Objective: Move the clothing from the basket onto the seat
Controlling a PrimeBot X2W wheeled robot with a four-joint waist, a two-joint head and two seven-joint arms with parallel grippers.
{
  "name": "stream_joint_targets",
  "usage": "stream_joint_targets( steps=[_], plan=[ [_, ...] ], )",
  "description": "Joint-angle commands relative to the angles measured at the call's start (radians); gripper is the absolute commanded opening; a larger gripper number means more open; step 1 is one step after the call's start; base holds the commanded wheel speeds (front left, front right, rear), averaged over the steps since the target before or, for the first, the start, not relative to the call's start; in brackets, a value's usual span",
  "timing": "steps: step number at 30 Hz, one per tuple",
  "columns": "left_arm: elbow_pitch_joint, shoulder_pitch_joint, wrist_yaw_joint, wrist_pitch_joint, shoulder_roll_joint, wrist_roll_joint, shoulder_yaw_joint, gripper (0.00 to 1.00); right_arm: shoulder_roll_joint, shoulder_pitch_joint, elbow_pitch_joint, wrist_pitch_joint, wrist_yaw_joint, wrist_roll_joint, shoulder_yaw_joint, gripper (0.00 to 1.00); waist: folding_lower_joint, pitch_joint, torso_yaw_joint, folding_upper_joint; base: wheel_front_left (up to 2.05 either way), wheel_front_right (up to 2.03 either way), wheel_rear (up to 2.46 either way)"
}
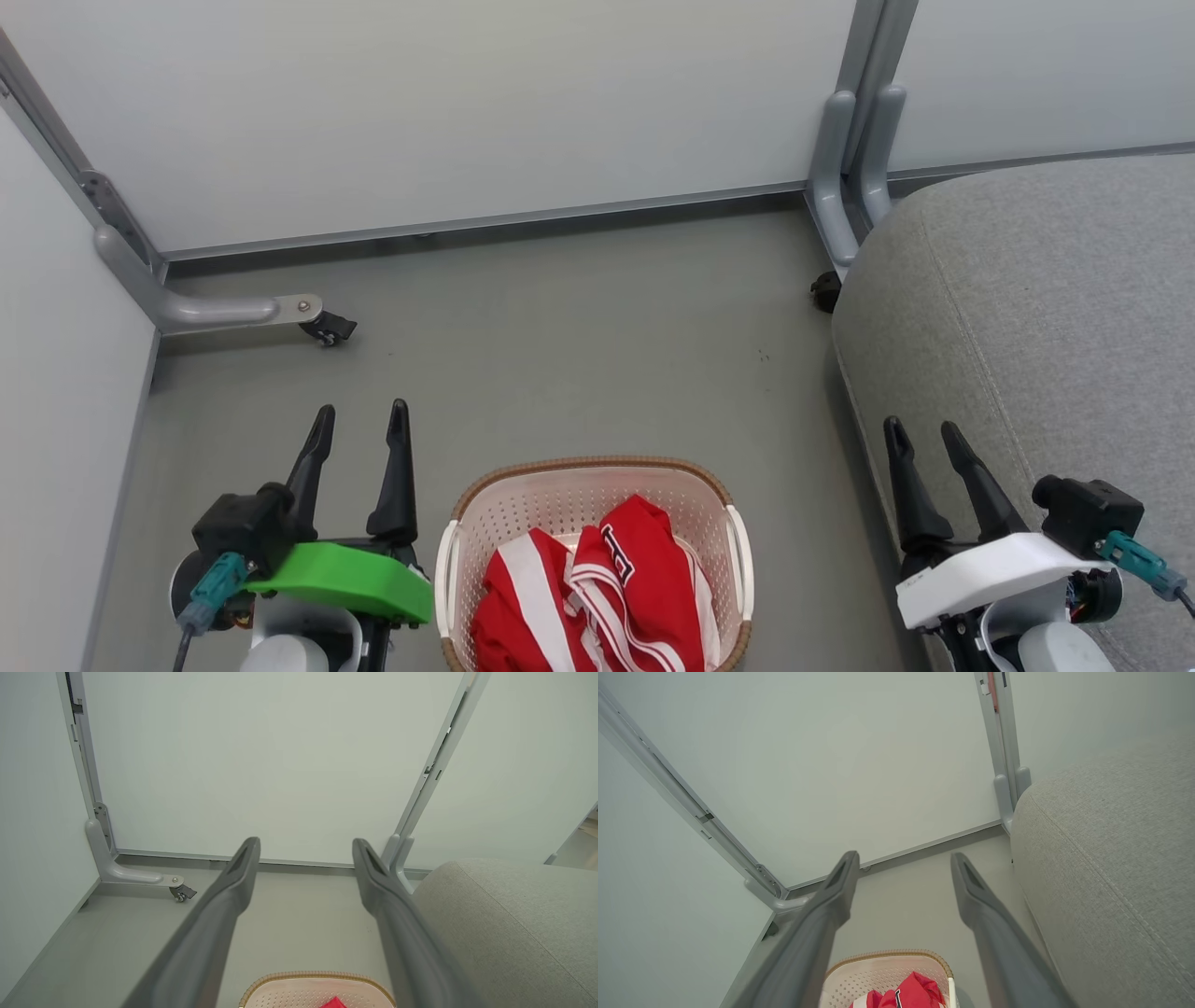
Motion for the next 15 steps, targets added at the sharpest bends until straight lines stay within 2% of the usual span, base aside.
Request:
stream_joint_targets(
  steps=[1, 15],
  plan=[
    [-0.004, -0.025, 0.005, -0.010, 0.008, 0.029, -0.005, 1.00, -0.006, -0.002, -0.005, -0.010, 0.000, -0.027, 0.002, 1.00, 0.0000, 0.000, 0.000, 0.0000, 0.00, 0.00, 0.00],
    [-0.002, -0.025, 0.005, -0.041, 0.008, 0.138, -0.024, 1.00, -0.007, 0.003, -0.005, -0.040, 0.000, -0.139, 0.015, 1.00, 0.0000, 0.000, 0.002, 0.0000, 0.00, 0.00, 0.00]
  ],
)
